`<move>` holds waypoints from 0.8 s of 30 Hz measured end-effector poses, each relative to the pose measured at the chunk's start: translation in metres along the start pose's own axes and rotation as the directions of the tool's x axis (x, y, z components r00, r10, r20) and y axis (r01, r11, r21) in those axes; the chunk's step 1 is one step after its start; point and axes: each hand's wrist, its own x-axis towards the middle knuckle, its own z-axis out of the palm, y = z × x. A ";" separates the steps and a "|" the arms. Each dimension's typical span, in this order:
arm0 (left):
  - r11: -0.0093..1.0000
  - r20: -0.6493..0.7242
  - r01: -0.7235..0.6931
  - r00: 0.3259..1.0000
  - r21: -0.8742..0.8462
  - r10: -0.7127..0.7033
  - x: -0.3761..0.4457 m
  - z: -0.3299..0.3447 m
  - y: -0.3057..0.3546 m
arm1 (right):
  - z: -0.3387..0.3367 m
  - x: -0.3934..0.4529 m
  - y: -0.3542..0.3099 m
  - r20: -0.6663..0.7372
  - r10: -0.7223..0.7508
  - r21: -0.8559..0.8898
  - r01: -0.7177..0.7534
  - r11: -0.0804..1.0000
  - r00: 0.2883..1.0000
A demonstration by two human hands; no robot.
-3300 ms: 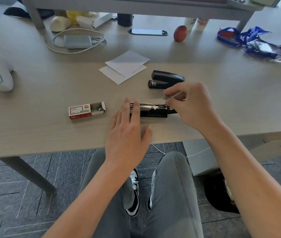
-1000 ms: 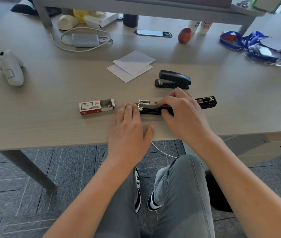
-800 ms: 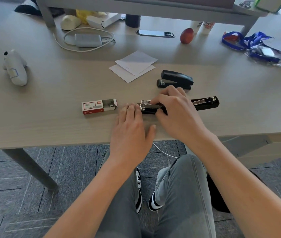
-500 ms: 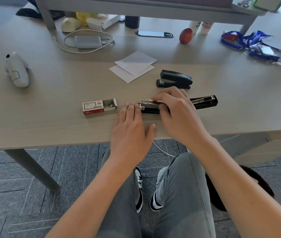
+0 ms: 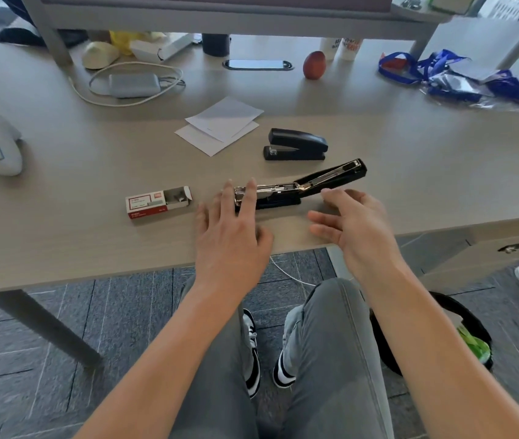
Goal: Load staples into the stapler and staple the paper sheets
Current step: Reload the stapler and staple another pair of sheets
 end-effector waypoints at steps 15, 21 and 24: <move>0.991 -0.038 -0.011 0.999 -0.135 0.006 0.006 0.001 0.001 | 0.029 0.029 -0.004 0.425 -0.574 -0.541 0.705 0.459 0.700; 0.991 -0.110 -0.064 0.993 -0.119 0.051 0.004 0.002 -0.004 | 0.033 0.027 0.011 0.566 -0.474 -0.575 0.735 0.359 0.674; 0.996 -0.117 -0.081 0.990 -0.031 0.077 0.006 0.004 -0.004 | 0.032 0.032 0.011 0.560 -0.477 -0.577 0.732 0.362 0.678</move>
